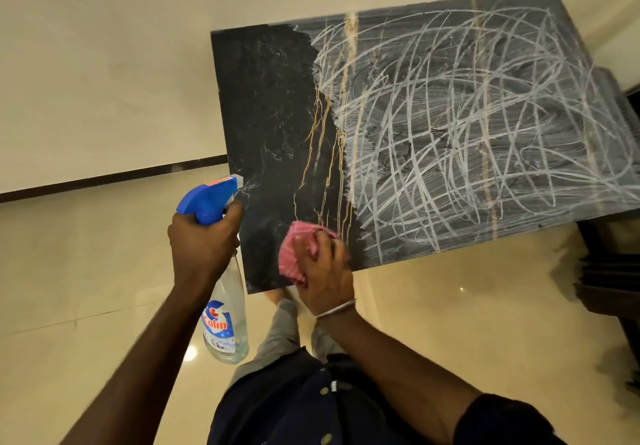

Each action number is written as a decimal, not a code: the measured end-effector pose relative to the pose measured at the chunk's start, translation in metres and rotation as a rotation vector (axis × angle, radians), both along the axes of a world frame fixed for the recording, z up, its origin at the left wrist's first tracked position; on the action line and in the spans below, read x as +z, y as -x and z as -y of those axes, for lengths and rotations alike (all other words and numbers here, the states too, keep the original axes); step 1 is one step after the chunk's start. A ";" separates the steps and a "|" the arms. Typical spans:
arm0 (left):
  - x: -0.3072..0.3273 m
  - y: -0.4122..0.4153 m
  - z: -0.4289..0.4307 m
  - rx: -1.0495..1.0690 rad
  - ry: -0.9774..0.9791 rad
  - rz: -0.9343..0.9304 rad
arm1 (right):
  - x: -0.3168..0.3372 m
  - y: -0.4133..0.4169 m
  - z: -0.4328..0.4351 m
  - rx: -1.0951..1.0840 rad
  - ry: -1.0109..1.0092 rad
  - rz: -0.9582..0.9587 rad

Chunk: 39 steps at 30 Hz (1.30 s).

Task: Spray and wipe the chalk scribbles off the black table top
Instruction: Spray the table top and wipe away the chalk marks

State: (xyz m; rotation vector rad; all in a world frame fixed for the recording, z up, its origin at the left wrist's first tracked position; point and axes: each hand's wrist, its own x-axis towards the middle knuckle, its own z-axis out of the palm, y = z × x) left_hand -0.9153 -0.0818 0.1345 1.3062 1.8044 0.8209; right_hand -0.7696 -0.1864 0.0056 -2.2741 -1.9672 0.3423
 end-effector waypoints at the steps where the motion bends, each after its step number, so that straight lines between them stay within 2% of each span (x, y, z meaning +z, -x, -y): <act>1: 0.000 -0.001 0.001 -0.008 -0.006 0.000 | -0.001 0.015 -0.003 0.107 0.000 -0.010; 4: 0.001 -0.007 0.005 -0.016 -0.011 -0.027 | 0.001 0.053 -0.012 0.377 0.025 -0.075; 7: 0.001 -0.010 0.007 -0.024 -0.020 -0.039 | 0.000 0.057 -0.017 0.463 0.017 -0.116; 9: 0.000 -0.012 0.008 -0.046 -0.012 -0.030 | -0.006 0.032 -0.012 0.482 -0.001 -0.061; 14: -0.002 -0.021 0.008 -0.086 0.008 0.004 | -0.012 -0.075 0.021 0.191 -0.076 0.012; 17: -0.001 -0.031 0.008 -0.102 0.031 0.027 | -0.007 -0.122 0.034 -0.020 -0.043 0.021; 22: 0.000 -0.043 0.007 -0.127 0.032 0.054 | -0.001 -0.096 0.023 -0.237 -0.010 0.016; 27: 0.003 -0.058 0.012 -0.174 0.000 0.036 | 0.001 -0.048 0.012 0.189 0.018 -0.005; 30: 0.003 -0.063 0.014 -0.170 0.007 0.048 | 0.003 -0.070 0.014 0.238 -0.046 0.000; 35: 0.005 -0.061 0.014 -0.148 0.024 0.069 | 0.003 -0.156 0.029 -0.172 -0.012 0.071; 39: 0.007 -0.061 0.013 -0.131 0.020 0.060 | 0.010 -0.147 0.012 -0.335 0.025 0.082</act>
